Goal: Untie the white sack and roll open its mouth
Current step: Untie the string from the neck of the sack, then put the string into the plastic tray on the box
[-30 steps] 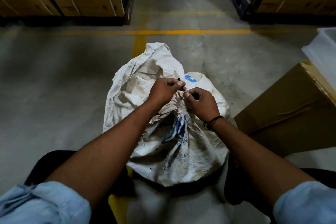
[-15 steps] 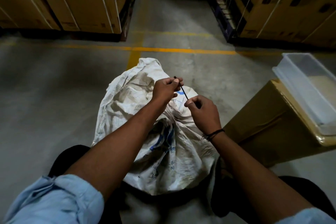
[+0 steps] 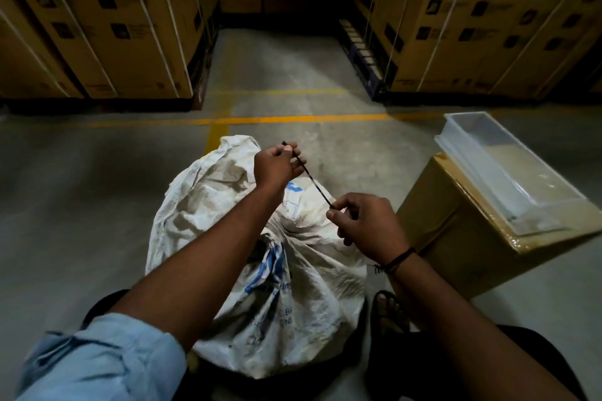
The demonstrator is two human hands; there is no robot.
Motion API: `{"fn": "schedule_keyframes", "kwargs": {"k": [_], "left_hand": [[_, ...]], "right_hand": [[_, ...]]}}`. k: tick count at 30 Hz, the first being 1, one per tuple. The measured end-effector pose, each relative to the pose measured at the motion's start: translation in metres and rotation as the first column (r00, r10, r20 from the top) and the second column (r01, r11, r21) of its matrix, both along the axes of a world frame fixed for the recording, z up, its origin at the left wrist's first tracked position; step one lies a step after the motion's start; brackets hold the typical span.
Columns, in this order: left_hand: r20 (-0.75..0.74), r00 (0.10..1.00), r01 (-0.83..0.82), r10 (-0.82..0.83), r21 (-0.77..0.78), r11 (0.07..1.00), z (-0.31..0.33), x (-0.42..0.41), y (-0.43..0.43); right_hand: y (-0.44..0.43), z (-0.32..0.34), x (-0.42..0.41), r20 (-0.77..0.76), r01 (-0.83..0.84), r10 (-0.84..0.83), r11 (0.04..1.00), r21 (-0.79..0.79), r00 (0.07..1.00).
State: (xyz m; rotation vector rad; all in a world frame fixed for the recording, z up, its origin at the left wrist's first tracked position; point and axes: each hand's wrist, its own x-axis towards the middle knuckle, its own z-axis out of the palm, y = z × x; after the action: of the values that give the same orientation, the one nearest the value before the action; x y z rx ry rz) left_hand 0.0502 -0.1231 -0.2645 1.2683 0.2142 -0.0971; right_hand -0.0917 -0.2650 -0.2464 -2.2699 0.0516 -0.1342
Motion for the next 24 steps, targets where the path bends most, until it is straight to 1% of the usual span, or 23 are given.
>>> {"fn": "schedule_keyframes", "kwargs": {"k": [3, 5, 7, 10, 13, 15, 17, 20, 22, 24], "left_hand": [[0.008, 0.999, 0.042, -0.042, 0.042, 0.998, 0.014, 0.013, -0.017], [0.039, 0.995, 0.093, -0.096, 0.088, 0.992, 0.026, 0.022, -0.039], [0.073, 0.988, 0.129, -0.138, 0.115, 0.985, 0.042, 0.029, -0.065], [0.059, 0.981, 0.177, -0.183, 0.089, 0.980, 0.068, 0.035, -0.111], [0.031, 0.962, 0.262, -0.270, 0.159, 0.952, 0.087, 0.034, -0.160], [0.054, 0.941, 0.310, -0.333, 0.252, 0.917, 0.092, 0.031, -0.198], [0.098, 0.913, 0.337, -0.395, 0.365, 0.868, 0.095, 0.027, -0.237], [0.143, 0.881, 0.348, -0.450, 0.448, 0.824, 0.091, 0.025, -0.294], [0.152, 0.869, 0.350, -0.471, 0.485, 0.802, 0.089, 0.029, -0.326], [0.162, 0.859, 0.321, -0.486, 0.569, 0.757, 0.084, 0.035, -0.353]], "right_hand": [[-0.012, 0.008, 0.001, 0.199, -0.006, 0.044, 0.982, -0.186, 0.979], [-0.027, 0.017, 0.003, 0.290, 0.039, 0.038, 0.966, -0.255, 0.956], [-0.050, 0.026, 0.005, 0.335, 0.118, -0.021, 0.955, -0.271, 0.942], [-0.100, 0.036, 0.004, 0.386, 0.264, -0.160, 0.936, -0.234, 0.908], [-0.159, 0.038, -0.003, 0.403, 0.392, -0.292, 0.900, -0.192, 0.867], [-0.200, 0.033, -0.012, 0.404, 0.485, -0.384, 0.854, -0.187, 0.831], [-0.234, 0.027, -0.022, 0.430, 0.583, -0.469, 0.791, -0.185, 0.772], [-0.270, 0.015, -0.031, 0.456, 0.737, -0.601, 0.640, -0.217, 0.656], [-0.282, 0.012, -0.035, 0.466, 0.779, -0.631, 0.564, -0.275, 0.621], [-0.287, 0.012, -0.035, 0.469, 0.787, -0.636, 0.542, -0.294, 0.613]]}}
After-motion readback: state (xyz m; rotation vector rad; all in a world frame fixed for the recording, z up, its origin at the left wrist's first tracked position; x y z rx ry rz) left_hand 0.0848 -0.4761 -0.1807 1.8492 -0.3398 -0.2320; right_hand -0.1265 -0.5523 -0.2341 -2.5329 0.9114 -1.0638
